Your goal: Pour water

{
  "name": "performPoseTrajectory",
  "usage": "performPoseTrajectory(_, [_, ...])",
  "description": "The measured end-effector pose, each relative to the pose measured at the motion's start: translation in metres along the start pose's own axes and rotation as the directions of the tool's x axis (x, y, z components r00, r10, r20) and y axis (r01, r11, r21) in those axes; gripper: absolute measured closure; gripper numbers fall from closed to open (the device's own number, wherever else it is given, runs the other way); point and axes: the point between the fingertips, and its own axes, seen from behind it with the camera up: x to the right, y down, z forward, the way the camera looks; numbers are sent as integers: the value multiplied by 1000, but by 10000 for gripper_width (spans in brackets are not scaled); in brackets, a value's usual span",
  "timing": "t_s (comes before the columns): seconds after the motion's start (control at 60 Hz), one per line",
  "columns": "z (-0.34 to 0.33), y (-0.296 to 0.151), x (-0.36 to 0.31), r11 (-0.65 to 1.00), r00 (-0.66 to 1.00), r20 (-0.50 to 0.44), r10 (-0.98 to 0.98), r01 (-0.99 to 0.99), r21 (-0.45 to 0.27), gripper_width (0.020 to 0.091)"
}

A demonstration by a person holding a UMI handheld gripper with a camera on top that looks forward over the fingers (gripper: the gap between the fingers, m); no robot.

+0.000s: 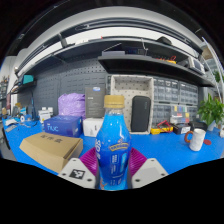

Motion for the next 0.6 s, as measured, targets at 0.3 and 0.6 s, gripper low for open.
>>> performPoseTrajectory(0.3, [0, -16, 37, 986, 987, 5, 159, -158, -44, 748])
performPoseTrajectory(0.6, [18, -58, 189, 710, 711, -87, 697, -702, -49, 747])
